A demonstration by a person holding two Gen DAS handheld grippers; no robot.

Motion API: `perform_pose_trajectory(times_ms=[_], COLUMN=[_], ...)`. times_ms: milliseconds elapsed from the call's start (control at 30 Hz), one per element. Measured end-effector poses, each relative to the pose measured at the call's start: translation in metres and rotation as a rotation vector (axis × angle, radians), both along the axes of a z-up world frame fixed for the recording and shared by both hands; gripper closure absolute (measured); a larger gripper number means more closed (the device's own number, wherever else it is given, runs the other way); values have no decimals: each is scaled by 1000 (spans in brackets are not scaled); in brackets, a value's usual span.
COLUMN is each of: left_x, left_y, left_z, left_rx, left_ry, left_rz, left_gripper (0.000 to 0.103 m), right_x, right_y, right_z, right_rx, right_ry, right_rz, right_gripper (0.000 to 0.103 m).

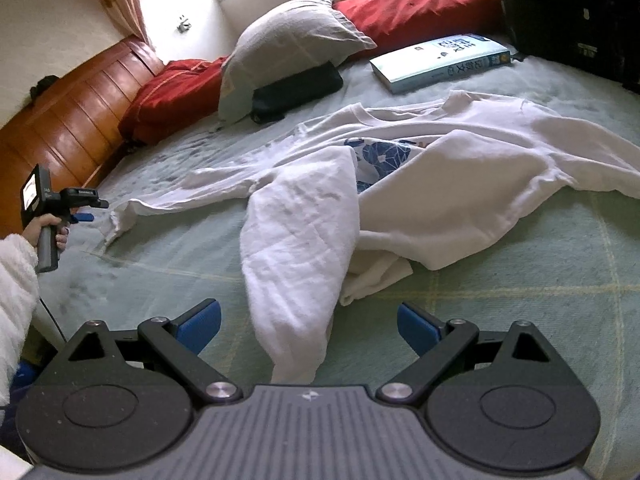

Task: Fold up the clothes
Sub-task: 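Pull the sleeve outward from the shirt body with the left gripper, then open the left gripper and move it over the bunched shirt body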

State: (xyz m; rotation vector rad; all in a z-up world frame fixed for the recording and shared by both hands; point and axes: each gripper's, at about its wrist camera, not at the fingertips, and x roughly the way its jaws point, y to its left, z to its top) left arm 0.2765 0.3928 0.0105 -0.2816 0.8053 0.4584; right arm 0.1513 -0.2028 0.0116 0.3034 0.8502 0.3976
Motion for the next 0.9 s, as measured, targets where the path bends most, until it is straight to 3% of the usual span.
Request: perform_pose_trajectory(times_ms=[233,400,533,600,633,667,700,900], left_x=[-35,-45,-47,-47,-44,-42,-39,-31], left_y=[-9,1,24,31,31,30,27,31], left_z=[-35,-62,-72,-77,-77,-75,-73,-51], left_rx=[-341,-455,-543,-566,-543,-495,-431,-237], left_ry=[-9,-82,-209,-247,-247,-232,-208,-197], left_rz=[-1,74,157,191,199,201,190,192], left_gripper=[44,45,45,52,58,77,88,96], right_x=[-8,-9,-7,-6,-5,-4,-2,-1], right_y=[-4,-10,-12,-10,-9,-8,-6,0], right_z=[-2,-4,-8,-10,-11,-12,-13,-13], right_rx=[24,19,13,4,-2,-8,-14,-41], right_ry=[2,9,23,28,30,33,36,35], right_rz=[9,-11,-28,-29,-30,-30,-31,-22], right_gripper=[6,6,6,6,6,6,6,6])
